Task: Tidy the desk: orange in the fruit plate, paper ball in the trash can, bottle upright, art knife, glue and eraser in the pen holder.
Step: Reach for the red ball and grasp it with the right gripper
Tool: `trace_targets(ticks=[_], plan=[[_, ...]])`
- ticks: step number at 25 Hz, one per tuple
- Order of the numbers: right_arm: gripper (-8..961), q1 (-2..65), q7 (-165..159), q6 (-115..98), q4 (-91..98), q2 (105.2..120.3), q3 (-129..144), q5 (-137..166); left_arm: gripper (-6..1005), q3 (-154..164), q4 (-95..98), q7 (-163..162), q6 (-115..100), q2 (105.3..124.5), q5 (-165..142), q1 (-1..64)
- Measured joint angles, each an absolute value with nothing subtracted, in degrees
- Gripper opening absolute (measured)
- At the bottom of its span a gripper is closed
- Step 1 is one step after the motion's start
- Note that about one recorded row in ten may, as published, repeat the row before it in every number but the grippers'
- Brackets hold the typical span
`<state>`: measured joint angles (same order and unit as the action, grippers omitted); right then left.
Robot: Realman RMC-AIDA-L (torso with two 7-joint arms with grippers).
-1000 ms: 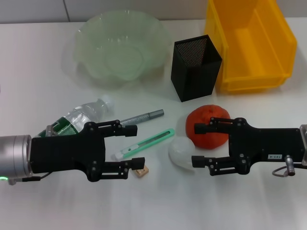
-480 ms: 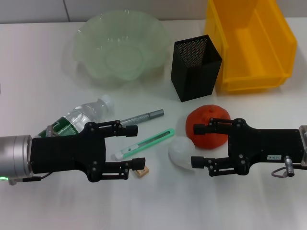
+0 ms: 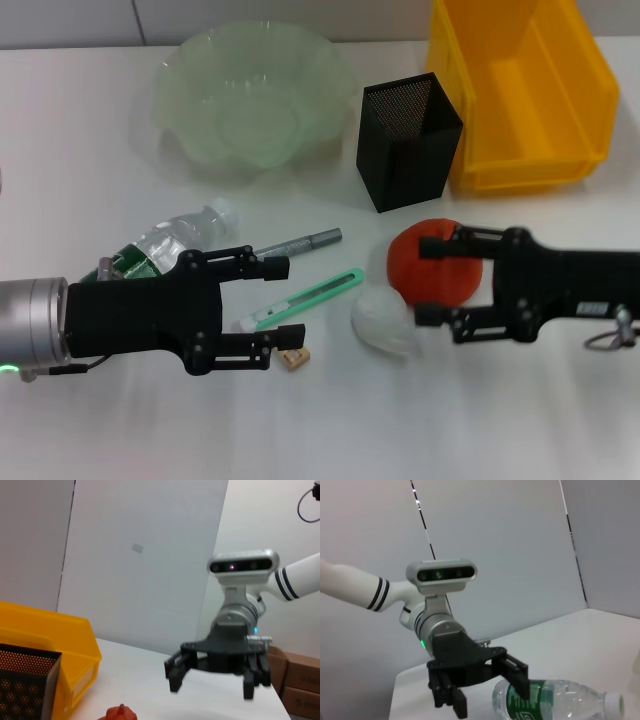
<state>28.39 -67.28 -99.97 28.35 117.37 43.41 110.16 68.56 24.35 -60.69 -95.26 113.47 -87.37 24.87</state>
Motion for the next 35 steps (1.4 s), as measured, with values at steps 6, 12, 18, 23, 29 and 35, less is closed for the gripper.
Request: trace_targets(ticks=[6,12,18,23,29,35], plan=[[825,29.2,-79.7,-102.0,39.4,115.96,44.0,111.4,742,68.4,24.3,-60.5,-95.3,113.53,-87.3,24.9],[826,33.7,-90.7,-105.6,48.9,114.19,43.5,119.8,739,67.5,24.3,-60.3,-95.2,113.85,-87.6,24.9],[826,38.9,-96.5,-106.6,53.4,113.04,43.8,129.5,736,67.0,24.4,-60.3,-94.9,113.94,-87.5,24.7],[826,43.2,-98.6,-107.4,55.8,112.94,44.2,136.4,733,66.0,24.4,-60.3,-94.8,113.95,-87.6,24.6],[826,47.2,-100.5,-107.3,56.4,113.35,48.5,143.5,730,65.6,24.3,-60.3,-94.8,113.99,-87.6,24.6],[825,48.4,-101.5,-105.8,58.6,114.08,52.1,146.9,727,65.6,24.3,-60.5,-94.7,113.99,-87.5,24.7]])
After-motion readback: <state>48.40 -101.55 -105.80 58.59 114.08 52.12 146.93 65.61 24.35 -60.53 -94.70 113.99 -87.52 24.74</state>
